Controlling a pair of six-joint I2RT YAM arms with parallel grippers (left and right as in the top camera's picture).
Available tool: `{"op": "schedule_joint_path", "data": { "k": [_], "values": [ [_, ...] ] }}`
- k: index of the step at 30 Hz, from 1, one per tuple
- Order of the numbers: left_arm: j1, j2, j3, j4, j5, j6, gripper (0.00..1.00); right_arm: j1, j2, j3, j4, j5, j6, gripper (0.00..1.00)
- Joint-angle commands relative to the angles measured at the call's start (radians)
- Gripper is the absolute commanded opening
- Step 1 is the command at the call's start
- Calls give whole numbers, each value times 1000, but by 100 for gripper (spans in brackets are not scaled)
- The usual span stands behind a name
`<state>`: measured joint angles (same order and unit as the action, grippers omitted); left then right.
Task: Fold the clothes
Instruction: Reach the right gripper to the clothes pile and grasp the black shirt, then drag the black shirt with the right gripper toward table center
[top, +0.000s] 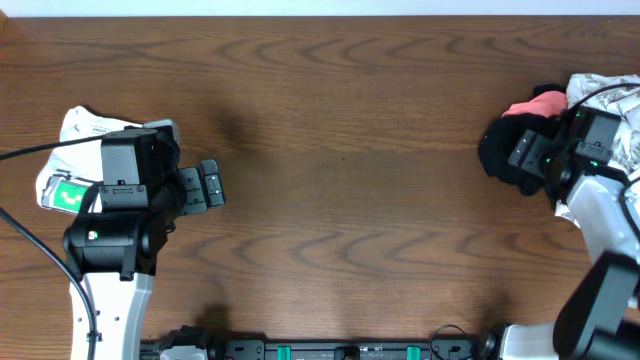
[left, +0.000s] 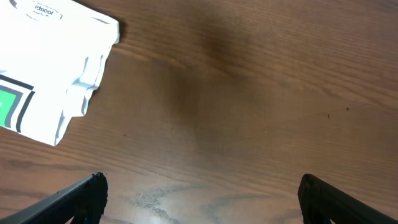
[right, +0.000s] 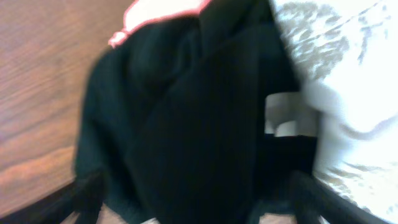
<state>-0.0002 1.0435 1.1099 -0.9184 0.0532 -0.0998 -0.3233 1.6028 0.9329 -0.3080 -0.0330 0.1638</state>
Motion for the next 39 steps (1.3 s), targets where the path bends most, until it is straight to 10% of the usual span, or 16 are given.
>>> {"op": "schedule_joint_path", "data": {
  "k": [1,5,17,22,30,39],
  "values": [
    [2,0,21,6,9,17,98,-5,62,16,34,-2,73,67],
    [2,0,21,10,10,17,98,-5,31,25,74,-87,101,2],
    [2,0,21,19,10,17,98,115,-264,446,-280,-521,-175,1],
    [2,0,21,18,10,17,98,231,-278,501,-426,-286,-234,2],
    [2,0,21,18,10,16,98,237,-277,552,-379,-755,-340,1],
    [2,0,21,19,10,16,98,237,-277,745,-177,-983,-126,8]
  ]
}}
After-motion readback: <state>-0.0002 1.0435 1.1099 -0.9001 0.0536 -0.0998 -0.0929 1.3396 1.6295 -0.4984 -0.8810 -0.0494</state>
